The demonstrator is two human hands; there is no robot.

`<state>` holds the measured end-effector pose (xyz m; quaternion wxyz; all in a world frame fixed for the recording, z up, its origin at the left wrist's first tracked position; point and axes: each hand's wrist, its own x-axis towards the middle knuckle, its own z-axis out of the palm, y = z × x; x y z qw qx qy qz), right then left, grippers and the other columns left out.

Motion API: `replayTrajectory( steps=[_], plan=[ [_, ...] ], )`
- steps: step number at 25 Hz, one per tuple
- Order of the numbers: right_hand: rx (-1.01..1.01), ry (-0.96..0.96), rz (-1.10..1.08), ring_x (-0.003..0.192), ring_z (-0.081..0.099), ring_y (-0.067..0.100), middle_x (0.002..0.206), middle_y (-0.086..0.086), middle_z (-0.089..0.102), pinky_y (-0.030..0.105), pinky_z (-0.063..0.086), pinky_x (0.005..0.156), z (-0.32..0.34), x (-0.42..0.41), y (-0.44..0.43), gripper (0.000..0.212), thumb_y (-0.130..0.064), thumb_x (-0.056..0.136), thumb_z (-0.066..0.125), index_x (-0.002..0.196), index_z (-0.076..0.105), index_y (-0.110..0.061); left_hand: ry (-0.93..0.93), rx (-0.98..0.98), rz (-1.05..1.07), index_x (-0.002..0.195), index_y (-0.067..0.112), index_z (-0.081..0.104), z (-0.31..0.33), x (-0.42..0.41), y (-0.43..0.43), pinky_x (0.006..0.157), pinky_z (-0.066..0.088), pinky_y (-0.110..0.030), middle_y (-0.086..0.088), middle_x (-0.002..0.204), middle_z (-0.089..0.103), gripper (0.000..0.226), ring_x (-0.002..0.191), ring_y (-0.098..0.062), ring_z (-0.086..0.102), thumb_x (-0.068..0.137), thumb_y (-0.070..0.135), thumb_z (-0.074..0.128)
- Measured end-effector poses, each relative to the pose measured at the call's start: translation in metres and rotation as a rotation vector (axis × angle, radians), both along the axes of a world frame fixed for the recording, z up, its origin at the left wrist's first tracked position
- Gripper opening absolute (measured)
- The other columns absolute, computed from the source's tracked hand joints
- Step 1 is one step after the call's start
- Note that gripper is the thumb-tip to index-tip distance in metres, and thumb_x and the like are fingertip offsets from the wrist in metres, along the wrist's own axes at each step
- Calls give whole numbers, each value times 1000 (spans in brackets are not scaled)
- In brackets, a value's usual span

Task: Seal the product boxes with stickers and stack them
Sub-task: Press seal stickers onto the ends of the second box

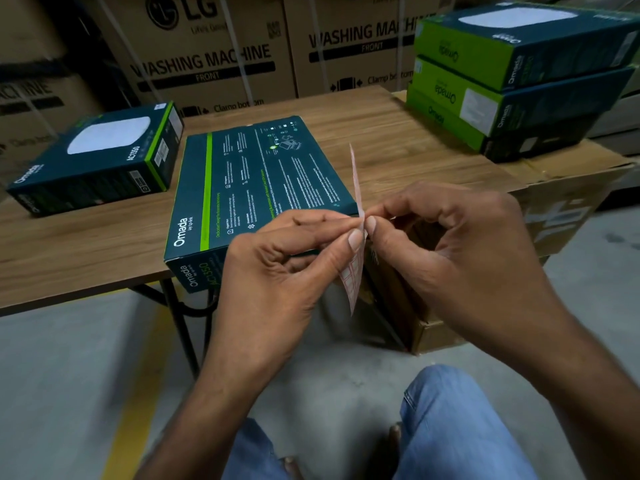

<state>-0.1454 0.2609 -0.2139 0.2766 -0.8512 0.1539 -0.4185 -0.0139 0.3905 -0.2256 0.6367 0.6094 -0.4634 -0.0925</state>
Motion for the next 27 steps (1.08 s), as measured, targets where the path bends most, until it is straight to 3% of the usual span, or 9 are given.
replayTrajectory(
  steps=[4,6,9,15,20,24,27],
  plan=[
    [17,-38,-14,79,68,1,81,-23,69,14,51,62,-4,0,-3,11,-32,93,70,92,78,-25,36,1,-22,104,9,82,-2,1,-4,84,58,-21,-3,101,79,16,98,-12,75,89,6,78],
    [61,-59,3,81,70,3,84,-20,73,18,53,67,-4,-1,-3,10,-30,95,72,96,81,-24,122,-16,-32,103,12,82,-3,1,-5,87,60,-29,-3,102,80,15,98,-15,76,89,9,77],
    [63,-70,26,85,72,3,90,-18,75,24,56,73,-3,-2,-1,12,-30,96,72,103,81,-25,236,-44,-49,101,15,82,-4,0,-7,88,60,-31,-5,103,81,15,96,-15,76,87,11,76],
    [4,-78,-60,76,68,4,83,-17,72,27,54,68,-7,2,-2,13,-32,94,72,95,81,-21,194,-33,-65,101,15,82,-6,-2,-8,91,62,-35,-5,104,80,15,101,-18,76,88,10,77],
    [-31,-45,-88,73,66,3,79,-19,67,27,53,62,-8,2,-5,21,-41,94,68,91,78,-22,139,-9,-66,103,10,81,-7,-1,-8,88,61,-29,-4,104,80,16,101,-16,76,88,8,77],
    [-10,-45,-45,80,69,4,87,-17,73,29,54,70,-8,1,-5,17,-35,97,70,100,81,-22,95,-1,-32,105,12,81,-7,4,-10,91,61,-35,-2,104,80,16,103,-17,76,90,10,77],
    [-27,-35,-52,81,69,4,88,-15,74,30,54,71,-8,1,-6,19,-35,97,68,101,81,-22,50,7,-43,106,15,81,-5,5,-9,88,59,-29,0,104,79,16,103,-15,74,90,11,77]
  ],
)
